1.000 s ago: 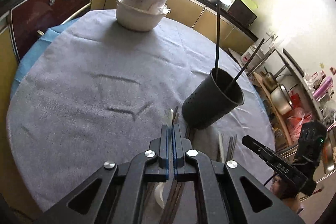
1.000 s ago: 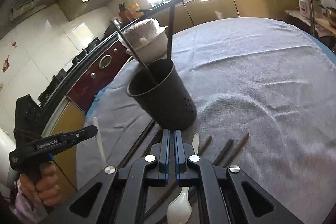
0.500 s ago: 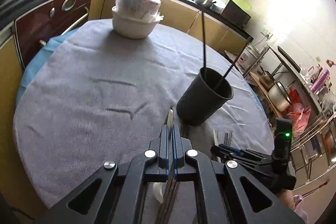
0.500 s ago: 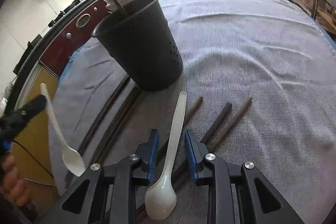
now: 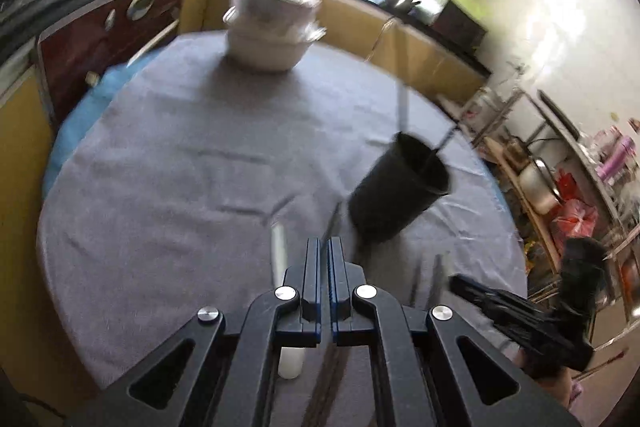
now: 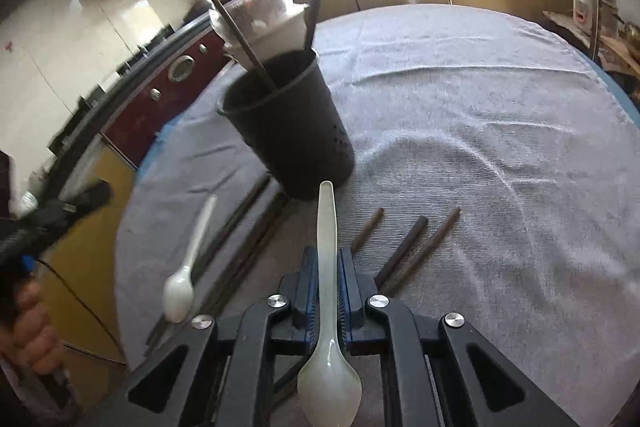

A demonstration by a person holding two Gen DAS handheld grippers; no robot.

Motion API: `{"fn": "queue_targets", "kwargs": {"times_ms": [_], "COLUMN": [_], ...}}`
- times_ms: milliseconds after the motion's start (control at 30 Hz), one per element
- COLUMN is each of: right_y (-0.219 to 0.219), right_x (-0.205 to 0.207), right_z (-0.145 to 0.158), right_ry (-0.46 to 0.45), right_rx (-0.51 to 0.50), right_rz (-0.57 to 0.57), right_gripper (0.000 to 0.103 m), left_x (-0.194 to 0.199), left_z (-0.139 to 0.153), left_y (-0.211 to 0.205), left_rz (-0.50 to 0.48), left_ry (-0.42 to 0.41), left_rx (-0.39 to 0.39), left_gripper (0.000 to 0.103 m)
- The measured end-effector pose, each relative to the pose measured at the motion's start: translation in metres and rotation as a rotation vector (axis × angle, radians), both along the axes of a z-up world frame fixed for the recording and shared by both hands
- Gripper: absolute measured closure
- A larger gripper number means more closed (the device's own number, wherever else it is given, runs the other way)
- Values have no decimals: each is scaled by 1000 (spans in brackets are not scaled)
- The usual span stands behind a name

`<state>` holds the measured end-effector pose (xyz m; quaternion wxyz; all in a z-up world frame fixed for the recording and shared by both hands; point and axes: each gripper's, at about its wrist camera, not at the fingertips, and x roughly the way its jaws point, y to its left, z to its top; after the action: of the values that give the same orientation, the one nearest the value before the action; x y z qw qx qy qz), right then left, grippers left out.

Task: Organize utensils
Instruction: 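Carry both white spoons over the black holder cup and release them inside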

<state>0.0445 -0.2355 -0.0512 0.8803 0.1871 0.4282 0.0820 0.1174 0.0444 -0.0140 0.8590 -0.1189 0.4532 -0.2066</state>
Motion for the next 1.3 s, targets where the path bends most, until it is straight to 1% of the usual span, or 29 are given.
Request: {"fn": "queue_targets", "kwargs": {"times_ms": [67, 133, 200, 233, 267, 333, 400, 433, 467, 533, 567, 633, 700, 767, 800, 900, 967, 1000, 1067, 1200, 1300], "right_y": [1, 5, 11, 13, 16, 19, 21, 22, 21, 20, 19, 18, 18, 18, 18, 17, 16, 15, 14, 7, 2], "right_x": [-4, -5, -5, -5, -4, -3, -4, -4, -3, -4, -5, -5, -5, -5, -6, -10, -11, -12, -12, -9, 1], "right_z": [3, 2, -1, -2, -4, -7, -8, -9, -10, -9, -9, -9, -9, -7, -5, 6, 15, 22, 34, 59, 83], "right_ry": [-14, -14, -9, -6, -2, 4, 6, 7, 7, 4, 4, 3, -1, -11, -18, -61, -95, -118, -158, -252, -352], "right_rx": [28, 51, 58, 60, 62, 69, 67, 67, 67, 70, 70, 73, 79, 79, 79, 82, 84, 86, 92, 122, 166], "right_rz": [9, 16, 24, 27, 28, 34, 38, 41, 42, 41, 41, 39, 38, 42, 43, 45, 42, 39, 31, 5, -18], "right_gripper": [93, 93, 93, 93, 93, 93, 93, 93, 93, 93, 93, 93, 93, 93, 93, 93, 93, 93, 93, 93, 93], "left_x": [11, 21, 34, 39, 46, 55, 64, 66, 66, 66, 65, 65, 63, 62, 60, 49, 41, 35, 28, 15, 19], "left_z": [-13, -23, -32, -37, -41, -50, -63, -68, -66, -68, -68, -69, -71, -71, -69, -54, -37, -25, -10, 36, 69], "left_y": [4, 4, 0, -4, -11, -22, -35, -38, -42, -50, -52, -56, -55, -52, -51, -46, -44, -45, -46, -48, -53], "left_rz": [26, 33, 26, 27, 17, 11, 8, 11, 15, -8, -4, -13, -27, -39, -38, -33, -35, -39, -41, -48, -38], "left_ry": [58, 97, 145, 163, 175, 201, 246, 266, 242, 253, 244, 233, 221, 218, 211, 144, 88, 51, 9, -119, -199], "left_rx": [8, 14, 31, 46, 72, 129, 199, 225, 241, 261, 270, 293, 284, 244, 233, 200, 175, 165, 149, 76, 34], "left_gripper": [99, 97, 81, 78, 74, 73, 73, 74, 73, 74, 75, 94, 99, 101, 101, 101, 101, 101, 101, 101, 101]}}
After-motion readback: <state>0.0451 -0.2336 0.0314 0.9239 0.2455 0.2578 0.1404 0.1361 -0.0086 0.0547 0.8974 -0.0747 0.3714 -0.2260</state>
